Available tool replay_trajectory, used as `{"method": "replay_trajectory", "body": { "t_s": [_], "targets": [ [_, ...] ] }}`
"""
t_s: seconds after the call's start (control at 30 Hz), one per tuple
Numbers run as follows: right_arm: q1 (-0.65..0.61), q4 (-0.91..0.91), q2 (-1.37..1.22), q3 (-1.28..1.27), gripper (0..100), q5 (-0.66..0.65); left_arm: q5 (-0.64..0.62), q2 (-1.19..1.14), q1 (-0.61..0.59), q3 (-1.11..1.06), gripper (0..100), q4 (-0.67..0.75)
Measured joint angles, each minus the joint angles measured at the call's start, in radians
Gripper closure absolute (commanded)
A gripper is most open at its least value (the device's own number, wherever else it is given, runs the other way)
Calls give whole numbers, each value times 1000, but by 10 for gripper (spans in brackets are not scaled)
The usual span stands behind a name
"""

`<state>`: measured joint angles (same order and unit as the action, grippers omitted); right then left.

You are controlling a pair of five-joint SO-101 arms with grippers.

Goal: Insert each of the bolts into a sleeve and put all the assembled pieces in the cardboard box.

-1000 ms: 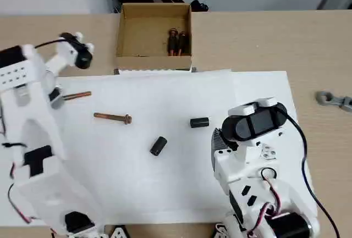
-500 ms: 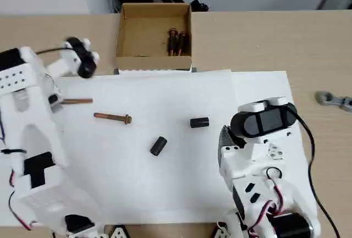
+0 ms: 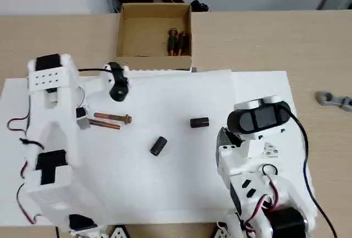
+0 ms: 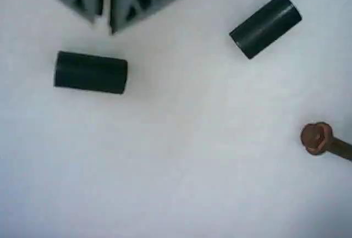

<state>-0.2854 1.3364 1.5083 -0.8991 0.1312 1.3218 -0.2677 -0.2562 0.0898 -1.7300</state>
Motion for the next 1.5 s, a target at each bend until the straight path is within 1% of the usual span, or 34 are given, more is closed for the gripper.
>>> {"method": "replay_trajectory", "body": {
  "t_s": [0.13,0.33,0.4,0.57,0.77,0.87,1.23,1.37,1.5],
  "targets": [
    [2,0,0,0,995,0,2,-18,8,0,995,18],
    [2,0,0,0,995,0,5,-189,9,0,995,84],
    [2,0,0,0,995,0,-2,-213,9,0,995,109],
    [2,0,0,0,995,0,-60,-219,9,2,994,141],
    [2,0,0,0,995,0,-135,-232,11,89,990,161],
    [2,0,0,0,995,0,-144,-232,8,123,973,173],
    [2,0,0,0,995,0,-150,-235,8,129,969,186],
    [2,0,0,0,995,0,-184,-235,8,129,919,187],
    [2,0,0,0,995,0,-232,-235,8,129,900,204]
  ]
}}
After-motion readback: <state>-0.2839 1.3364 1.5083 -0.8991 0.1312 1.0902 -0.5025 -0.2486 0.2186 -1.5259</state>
